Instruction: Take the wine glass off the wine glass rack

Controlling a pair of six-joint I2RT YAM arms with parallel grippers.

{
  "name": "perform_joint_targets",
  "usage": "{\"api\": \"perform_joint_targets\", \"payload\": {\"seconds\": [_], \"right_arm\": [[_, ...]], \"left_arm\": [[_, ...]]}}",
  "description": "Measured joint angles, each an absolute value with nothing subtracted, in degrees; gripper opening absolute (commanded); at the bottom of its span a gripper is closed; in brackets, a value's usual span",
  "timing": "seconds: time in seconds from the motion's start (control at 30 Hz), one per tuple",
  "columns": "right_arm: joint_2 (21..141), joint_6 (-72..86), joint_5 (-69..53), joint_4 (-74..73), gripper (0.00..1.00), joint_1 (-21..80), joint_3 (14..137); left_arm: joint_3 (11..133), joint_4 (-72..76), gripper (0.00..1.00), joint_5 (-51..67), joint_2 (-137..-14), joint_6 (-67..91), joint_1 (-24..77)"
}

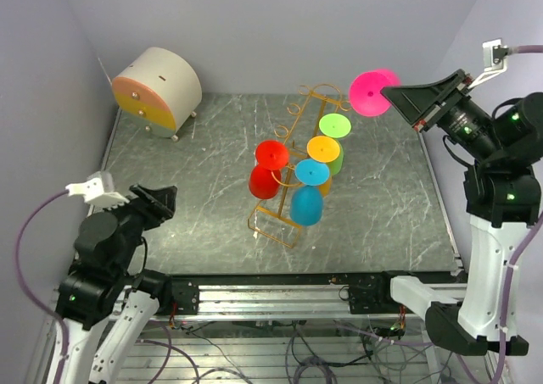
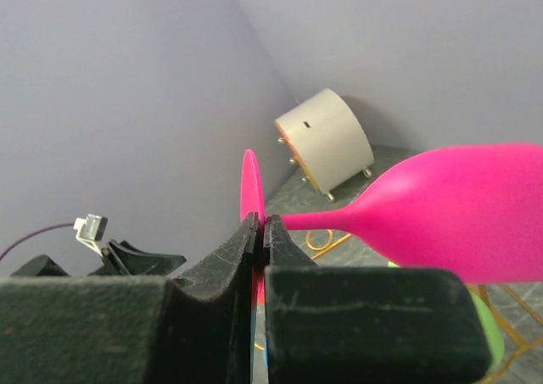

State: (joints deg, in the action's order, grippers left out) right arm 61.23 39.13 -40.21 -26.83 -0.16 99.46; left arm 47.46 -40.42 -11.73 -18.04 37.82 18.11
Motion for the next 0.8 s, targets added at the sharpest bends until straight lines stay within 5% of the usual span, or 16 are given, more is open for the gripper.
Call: {"api": "perform_joint_targets", "payload": {"seconds": [0.33,0.8], "right_arm": [[60.8,42.6,-51.1,-25.4,0.00,-0.1,106.3],[68.3,67.3,-62.6,3.9,0.00,0.0,109.8]], "left_arm": [[69.9,-49.4,0.71,-3.1,-14.5,49.7,18.1],[85.1,-61.1,0.70,4.3,-14.0,53.2,14.5]]}}
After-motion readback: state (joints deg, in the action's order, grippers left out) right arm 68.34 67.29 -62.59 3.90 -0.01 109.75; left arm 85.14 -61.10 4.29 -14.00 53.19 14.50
